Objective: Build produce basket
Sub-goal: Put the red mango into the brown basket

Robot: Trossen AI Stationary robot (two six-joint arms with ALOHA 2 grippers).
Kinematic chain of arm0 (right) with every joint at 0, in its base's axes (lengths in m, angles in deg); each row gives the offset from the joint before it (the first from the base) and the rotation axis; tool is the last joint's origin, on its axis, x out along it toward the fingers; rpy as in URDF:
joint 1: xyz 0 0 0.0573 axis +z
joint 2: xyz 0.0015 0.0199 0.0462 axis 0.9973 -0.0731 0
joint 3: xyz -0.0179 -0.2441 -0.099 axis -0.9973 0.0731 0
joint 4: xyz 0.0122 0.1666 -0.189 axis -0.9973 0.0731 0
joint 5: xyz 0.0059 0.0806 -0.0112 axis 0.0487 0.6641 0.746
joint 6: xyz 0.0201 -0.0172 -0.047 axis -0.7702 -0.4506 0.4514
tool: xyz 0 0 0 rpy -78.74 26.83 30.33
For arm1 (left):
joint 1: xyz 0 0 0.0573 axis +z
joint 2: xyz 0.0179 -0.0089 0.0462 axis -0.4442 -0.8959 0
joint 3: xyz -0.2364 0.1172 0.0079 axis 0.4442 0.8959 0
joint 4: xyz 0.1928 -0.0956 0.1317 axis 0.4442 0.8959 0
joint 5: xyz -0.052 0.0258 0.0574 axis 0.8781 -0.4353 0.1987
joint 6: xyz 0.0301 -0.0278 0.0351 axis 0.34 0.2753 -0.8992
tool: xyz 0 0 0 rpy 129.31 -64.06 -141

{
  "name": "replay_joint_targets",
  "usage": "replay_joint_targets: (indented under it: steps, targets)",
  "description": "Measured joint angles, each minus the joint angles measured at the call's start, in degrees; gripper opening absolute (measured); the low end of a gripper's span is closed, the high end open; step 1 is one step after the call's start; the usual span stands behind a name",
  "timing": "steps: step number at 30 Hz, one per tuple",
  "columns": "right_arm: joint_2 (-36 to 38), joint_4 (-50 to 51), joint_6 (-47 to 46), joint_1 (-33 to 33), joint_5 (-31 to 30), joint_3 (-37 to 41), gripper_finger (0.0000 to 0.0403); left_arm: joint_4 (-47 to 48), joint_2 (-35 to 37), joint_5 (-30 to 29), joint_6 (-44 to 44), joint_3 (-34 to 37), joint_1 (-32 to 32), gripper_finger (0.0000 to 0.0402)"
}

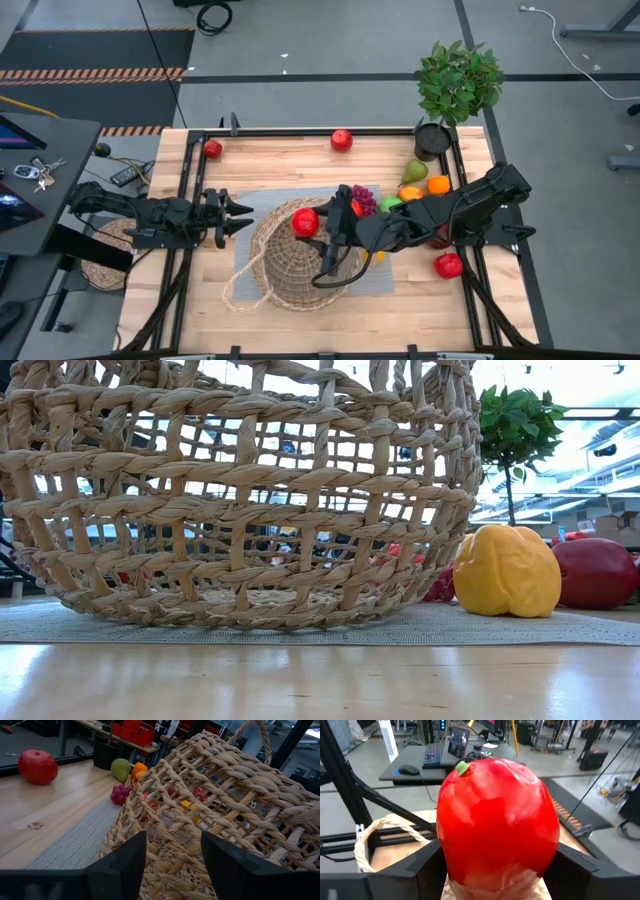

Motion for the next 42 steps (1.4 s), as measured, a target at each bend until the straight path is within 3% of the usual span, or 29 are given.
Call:
replay_joint_targets:
  steps: [8,16,23,28,32,37,42]
  targets:
    - [0.0,2.5,-1.5,0.0,0.9,-0.1,0.0275,0.0,0.0,0.0,0.0,0.0,0.0,0.0196]
    - [0.0,2.3,4.4,1.9,0.8,-0.1,0.0275,0.0,0.0,0.0,0.0,0.0,0.0,0.0195]
    - [-2.4,0.5,13.0,6.2,-8.4,0.0,0.0275,0.0,0.0,0.0,0.0,0.0,0.0,0.0195]
    - [-5.1,-4.4,24.7,8.6,-16.4,0.0,0.0275,0.2,0.1,0.1,0.0,0.0,0.0,0.0195]
    - [-8.0,-8.2,39.7,9.7,-23.2,0.0,0.0275,-0.1,-0.6,0.1,0.0,0.0,0.0,0.0193]
    - [-11.2,-13.3,63.7,10.9,-24.7,0.0,0.0276,0.1,-0.9,0.0,0.0,0.0,0.0,0.0198]
    - [-13.4,-17.6,81.1,11.2,-24.7,0.0,0.0276,0.0,-0.9,0.0,0.0,0.0,0.0,0.0197]
